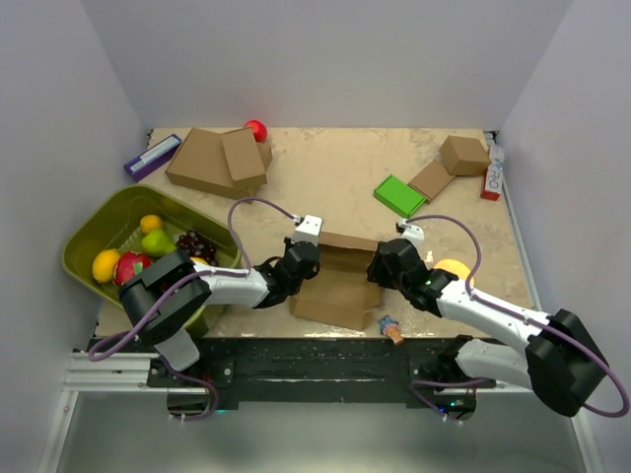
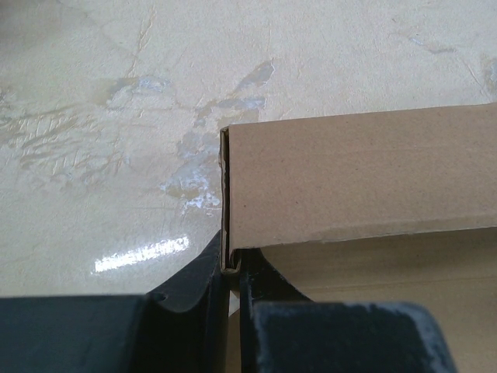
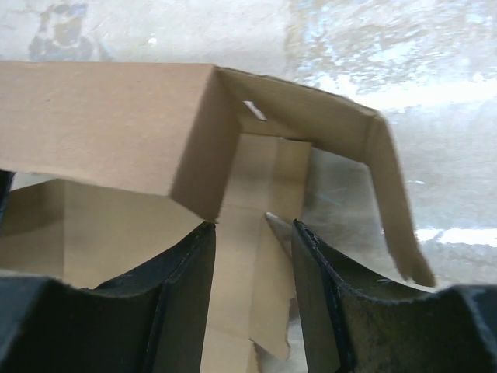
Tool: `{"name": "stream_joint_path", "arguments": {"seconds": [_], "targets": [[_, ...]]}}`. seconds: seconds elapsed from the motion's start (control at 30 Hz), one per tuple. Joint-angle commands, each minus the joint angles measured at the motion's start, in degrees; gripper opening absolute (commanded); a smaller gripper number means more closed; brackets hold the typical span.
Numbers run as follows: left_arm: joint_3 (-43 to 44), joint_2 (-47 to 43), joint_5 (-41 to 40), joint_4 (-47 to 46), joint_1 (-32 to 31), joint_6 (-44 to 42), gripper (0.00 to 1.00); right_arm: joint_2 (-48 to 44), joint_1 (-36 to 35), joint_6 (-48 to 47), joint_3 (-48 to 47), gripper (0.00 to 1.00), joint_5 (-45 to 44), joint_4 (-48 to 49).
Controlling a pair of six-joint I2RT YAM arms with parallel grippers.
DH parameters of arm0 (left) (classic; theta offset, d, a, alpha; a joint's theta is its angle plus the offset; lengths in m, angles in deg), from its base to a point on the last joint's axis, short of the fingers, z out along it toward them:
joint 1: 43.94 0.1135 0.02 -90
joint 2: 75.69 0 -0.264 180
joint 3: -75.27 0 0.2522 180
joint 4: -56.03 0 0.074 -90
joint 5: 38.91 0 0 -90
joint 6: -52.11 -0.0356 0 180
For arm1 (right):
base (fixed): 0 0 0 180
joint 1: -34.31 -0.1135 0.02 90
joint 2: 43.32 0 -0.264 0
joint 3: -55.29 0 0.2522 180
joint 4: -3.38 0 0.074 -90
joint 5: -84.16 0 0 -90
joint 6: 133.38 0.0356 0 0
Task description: Fold the paper box
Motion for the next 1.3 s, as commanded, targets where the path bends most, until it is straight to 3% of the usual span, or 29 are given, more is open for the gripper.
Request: {"name": "stream_joint_path", "arguments": {"seconds": [0.0, 0.23, 0.57, 0.9, 1.1, 1.27], "targets": [[0.3, -1.0, -0.4, 2.0, 0.3, -1.7, 0.05, -0.6, -0.1, -1.0, -1.7, 0.48, -7.4, -1.4], [0.1, -1.2, -0.2, 1.8, 0.3, -1.7, 0.04, 2.5, 0.5, -0.1, 0.1, 0.49, -7.7, 4.0], [0.1, -0.8, 0.0, 1.8, 0.3, -1.7, 0.04, 4.7, 0.3, -3.4, 0.1, 0.34, -5.1, 13.8], [0.3, -0.1, 0.5, 1.6, 0.2, -1.5, 0.04, 9.5, -0.4, -3.7, 2.2, 0.29, -1.5, 20.1], [0.5, 0.2, 0.5, 1.7, 0.2, -1.5, 0.04, 8.9, -1.0, -2.7, 1.8, 0.33, -2.3, 17.4], [0.4, -0.1, 0.0, 2.1, 0.2, -1.7, 0.04, 0.0, -0.8, -0.4, 2.9, 0.4, -5.5, 7.4]]}}
